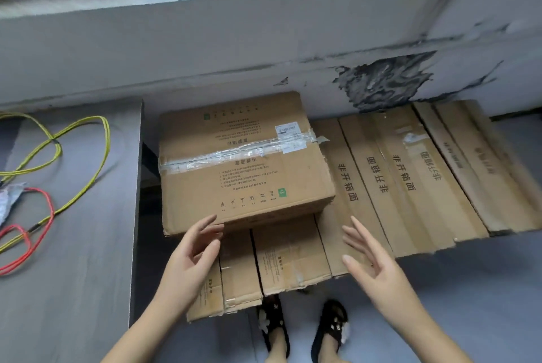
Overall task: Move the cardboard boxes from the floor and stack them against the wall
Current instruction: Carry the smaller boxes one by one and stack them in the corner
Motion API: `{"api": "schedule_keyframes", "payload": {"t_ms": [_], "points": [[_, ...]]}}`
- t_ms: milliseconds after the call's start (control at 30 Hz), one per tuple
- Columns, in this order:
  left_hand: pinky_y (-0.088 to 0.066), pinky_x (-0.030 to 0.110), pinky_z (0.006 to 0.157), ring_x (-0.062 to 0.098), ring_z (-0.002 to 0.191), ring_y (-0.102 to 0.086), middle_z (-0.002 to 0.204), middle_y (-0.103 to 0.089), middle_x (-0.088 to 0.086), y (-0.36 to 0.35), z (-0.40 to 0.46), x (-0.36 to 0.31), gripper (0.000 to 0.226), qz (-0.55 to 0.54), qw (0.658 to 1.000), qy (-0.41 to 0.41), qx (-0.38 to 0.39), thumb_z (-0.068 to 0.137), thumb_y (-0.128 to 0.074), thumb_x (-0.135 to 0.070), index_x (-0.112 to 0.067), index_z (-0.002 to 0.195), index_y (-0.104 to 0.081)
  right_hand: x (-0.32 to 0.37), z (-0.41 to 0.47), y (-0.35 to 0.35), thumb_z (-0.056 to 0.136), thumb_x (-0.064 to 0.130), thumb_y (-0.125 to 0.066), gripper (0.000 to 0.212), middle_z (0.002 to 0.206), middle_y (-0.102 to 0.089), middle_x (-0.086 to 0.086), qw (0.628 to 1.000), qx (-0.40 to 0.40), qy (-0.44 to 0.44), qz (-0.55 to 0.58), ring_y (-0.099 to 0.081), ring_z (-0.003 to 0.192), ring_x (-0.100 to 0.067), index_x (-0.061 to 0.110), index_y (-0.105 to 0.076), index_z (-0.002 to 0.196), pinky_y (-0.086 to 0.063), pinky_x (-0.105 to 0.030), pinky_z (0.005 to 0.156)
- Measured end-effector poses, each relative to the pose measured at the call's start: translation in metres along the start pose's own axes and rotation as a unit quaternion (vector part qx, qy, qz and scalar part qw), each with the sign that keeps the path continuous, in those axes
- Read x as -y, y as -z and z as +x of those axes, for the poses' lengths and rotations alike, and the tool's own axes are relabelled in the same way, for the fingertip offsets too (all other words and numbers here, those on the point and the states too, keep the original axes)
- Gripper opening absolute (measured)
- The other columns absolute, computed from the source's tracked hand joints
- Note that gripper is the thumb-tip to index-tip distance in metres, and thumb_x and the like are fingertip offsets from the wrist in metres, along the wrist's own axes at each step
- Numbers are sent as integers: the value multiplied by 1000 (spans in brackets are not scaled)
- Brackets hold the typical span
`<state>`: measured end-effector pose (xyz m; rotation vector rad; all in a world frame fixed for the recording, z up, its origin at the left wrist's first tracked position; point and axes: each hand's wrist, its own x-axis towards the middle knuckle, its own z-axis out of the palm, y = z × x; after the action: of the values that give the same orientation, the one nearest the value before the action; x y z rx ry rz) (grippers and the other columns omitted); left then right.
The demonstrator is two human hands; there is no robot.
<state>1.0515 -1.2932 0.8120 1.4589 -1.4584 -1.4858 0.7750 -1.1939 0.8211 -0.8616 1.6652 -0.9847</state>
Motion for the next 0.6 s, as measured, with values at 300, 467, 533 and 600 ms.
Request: {"api": "schedule_keyframes", "payload": {"t_ms": [300,467,533,600], "points": [[-48,17,92,-1,106,-60,107,-64,-24,-90,-68,-31,40,73,975,-81,193,88,-57,-12,-44,114,-57,-55,-162,38,84,-5,-58,71,118,-61,26,966,-247,7,71,-56,113,4,53,-49,123,-46,-8,85],[-47,9,83,2,101,-63,106,-66,-19,-167,-110,-40,39,60,941,-119,310,83,-59,-22,-52,108,-56,-94,-242,46,80,-16,-57,65,113,-67,15,901,-413,-7,132,-62,107,-2,32,-55,125,-47,-7,79],[-48,10,82,6,100,-64,107,-67,-15,-200,-134,-45,33,54,923,-139,356,86,-60,-21,-40,114,-61,-111,-278,51,82,-14,-57,61,114,-67,14,876,-457,-8,152,-62,107,-2,29,-51,126,-47,-7,79],[-48,12,83,10,101,-65,111,-67,-10,-234,-161,-47,38,48,899,-165,402,82,-57,-17,-24,119,-57,-126,-316,60,83,-11,-57,60,115,-65,19,852,-499,-6,158,-61,109,-1,28,-50,128,-47,-8,80]]}}
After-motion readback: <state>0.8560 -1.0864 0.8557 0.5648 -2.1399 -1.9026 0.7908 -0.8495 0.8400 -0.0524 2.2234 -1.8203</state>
